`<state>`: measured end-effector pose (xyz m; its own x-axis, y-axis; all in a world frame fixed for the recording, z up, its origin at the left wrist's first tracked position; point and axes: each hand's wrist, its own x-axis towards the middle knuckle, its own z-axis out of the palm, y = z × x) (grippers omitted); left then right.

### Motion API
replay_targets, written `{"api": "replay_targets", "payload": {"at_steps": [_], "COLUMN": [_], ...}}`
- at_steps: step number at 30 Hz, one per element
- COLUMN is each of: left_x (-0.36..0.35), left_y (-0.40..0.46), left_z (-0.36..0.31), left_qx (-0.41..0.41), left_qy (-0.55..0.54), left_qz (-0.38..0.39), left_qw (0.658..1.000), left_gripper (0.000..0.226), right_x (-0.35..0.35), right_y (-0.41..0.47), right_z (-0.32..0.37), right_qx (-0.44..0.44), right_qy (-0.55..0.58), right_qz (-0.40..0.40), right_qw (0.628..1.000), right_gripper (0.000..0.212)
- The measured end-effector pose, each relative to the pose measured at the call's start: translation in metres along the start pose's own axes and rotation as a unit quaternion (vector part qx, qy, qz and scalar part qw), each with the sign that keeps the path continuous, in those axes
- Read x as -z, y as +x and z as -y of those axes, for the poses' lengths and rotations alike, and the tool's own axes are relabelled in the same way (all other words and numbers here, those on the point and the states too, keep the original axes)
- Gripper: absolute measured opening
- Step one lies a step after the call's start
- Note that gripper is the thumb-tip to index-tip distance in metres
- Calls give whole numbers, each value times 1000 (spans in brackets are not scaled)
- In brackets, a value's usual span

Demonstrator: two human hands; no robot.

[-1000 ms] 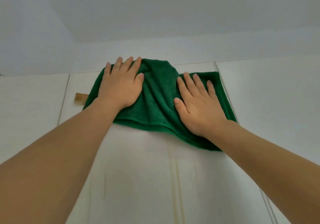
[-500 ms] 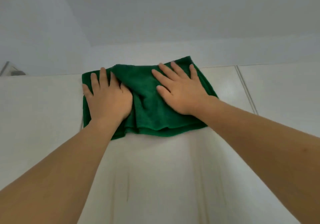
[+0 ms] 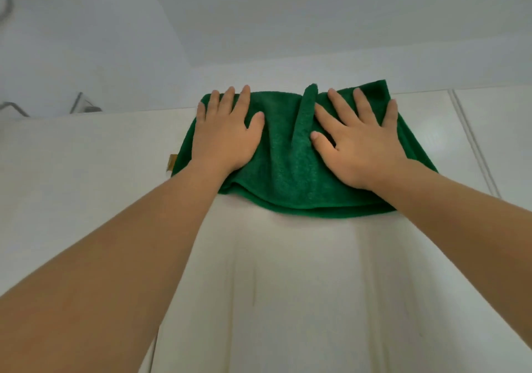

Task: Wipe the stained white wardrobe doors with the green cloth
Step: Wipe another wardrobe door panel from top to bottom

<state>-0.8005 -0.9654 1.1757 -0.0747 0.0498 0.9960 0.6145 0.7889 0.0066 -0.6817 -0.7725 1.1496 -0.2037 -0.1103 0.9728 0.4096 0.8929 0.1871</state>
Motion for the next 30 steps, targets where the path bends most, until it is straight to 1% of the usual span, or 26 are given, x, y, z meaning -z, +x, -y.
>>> {"api": "replay_targets", "payload": {"at_steps": [2,4,5,7,9,10,13,16,19,21,23,26,27,30], "left_x": [-1,-3,-6,-6,-3,-4,-3,-5,-7,-11,-7,-3,0,0], "left_y": [-21,-59,-82,-125,-140,-133,-93,-79,-124,-165,-175,-127,-106,-73], "left_z": [-6,-9,-7,1,13,16,15,13,10,6,5,2,-1,-18], "left_qx": [64,95,90,55,18,11,26,42,42,42,43,35,48,117], "left_qy": [-26,-40,-35,-7,13,18,7,2,-2,1,3,7,-4,-25], "left_qz": [-10,-14,-18,1,37,36,24,7,-4,-4,25,49,55,53], "left_qw": [998,995,995,998,999,999,999,999,999,999,999,998,997,991], "left_gripper": [66,68,70,73,74,73,67,62,64,68,70,68,66,64], "right_x": [0,-5,-8,-10,-10,-9,-7,-11,-18,-22,-21,-14,-11,1], "right_y": [-7,-33,-50,-82,-96,-92,-68,-65,-120,-165,-182,-144,-123,-65], "right_z": [11,28,35,45,44,41,36,43,56,58,51,29,16,-29], "right_qx": [-41,-71,-68,-43,-14,-7,5,-18,-30,-14,14,62,53,-30], "right_qy": [14,17,14,5,0,-3,-8,6,17,9,-4,-10,-11,-5], "right_qz": [-8,-20,-28,-16,20,27,27,-9,-32,-16,3,30,32,34], "right_qw": [999,997,997,999,1000,1000,1000,1000,999,1000,1000,998,998,999], "right_gripper": [61,64,66,69,71,71,68,65,66,66,67,67,66,64]}}
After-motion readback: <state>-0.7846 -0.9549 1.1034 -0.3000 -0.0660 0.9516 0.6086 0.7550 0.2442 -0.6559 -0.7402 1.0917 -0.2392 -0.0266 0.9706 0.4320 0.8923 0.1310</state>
